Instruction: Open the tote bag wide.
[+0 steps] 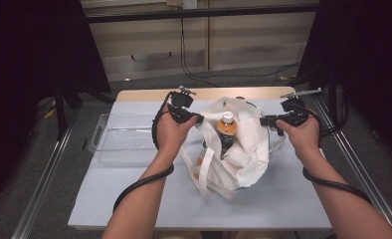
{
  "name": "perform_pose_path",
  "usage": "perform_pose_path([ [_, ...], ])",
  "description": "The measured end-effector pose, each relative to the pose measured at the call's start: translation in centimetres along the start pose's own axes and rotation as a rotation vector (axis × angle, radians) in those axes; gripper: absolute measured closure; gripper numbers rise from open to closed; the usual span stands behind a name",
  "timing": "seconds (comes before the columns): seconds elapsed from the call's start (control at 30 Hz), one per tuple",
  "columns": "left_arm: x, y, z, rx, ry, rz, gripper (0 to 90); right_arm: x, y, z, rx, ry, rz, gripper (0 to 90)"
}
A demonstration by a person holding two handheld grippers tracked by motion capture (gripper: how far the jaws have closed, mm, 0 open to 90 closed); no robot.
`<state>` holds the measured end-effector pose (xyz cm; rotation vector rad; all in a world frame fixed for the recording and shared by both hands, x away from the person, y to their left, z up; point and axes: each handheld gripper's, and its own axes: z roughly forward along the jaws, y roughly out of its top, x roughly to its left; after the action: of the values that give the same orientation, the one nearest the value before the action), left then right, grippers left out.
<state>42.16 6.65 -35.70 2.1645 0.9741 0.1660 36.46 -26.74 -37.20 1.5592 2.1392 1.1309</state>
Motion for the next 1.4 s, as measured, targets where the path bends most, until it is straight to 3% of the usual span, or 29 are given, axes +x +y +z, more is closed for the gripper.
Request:
perform_pose_path([
  [0.07,0.2,-0.2,0.0,-0.005,-0.001,-0.019,81.6,0.0,-0.1,0.3,0.011,0.001,0.002,79.3],
  [0.17,0.6,-0.3,0.0,0.013,0.009,-0.001,82.1,-0.1,-0.2,0.6,0.011,-0.005,0.003,80.1],
  [0.3,1.1,-0.6,0.2,0.017,0.017,-0.020,82.9,-0.4,-0.3,0.9,0.011,-0.003,0.002,84.1],
  [0.37,1.5,-0.9,0.4,0.041,0.037,-0.003,83.1,-0.5,-0.4,1.0,0.014,-0.006,0.011,84.3],
  [0.7,2.2,-1.9,1.0,0.056,0.041,-0.015,83.3,-1.4,-1.5,1.5,0.017,-0.002,0.041,84.0],
  [0.8,2.3,-2.0,1.1,0.073,0.047,0.005,83.2,-1.6,-1.8,1.6,0.017,-0.003,0.046,83.9],
  [1.4,3.0,-2.9,2.1,0.080,0.052,0.001,83.3,-2.4,-2.7,2.7,0.042,-0.012,0.060,83.5],
])
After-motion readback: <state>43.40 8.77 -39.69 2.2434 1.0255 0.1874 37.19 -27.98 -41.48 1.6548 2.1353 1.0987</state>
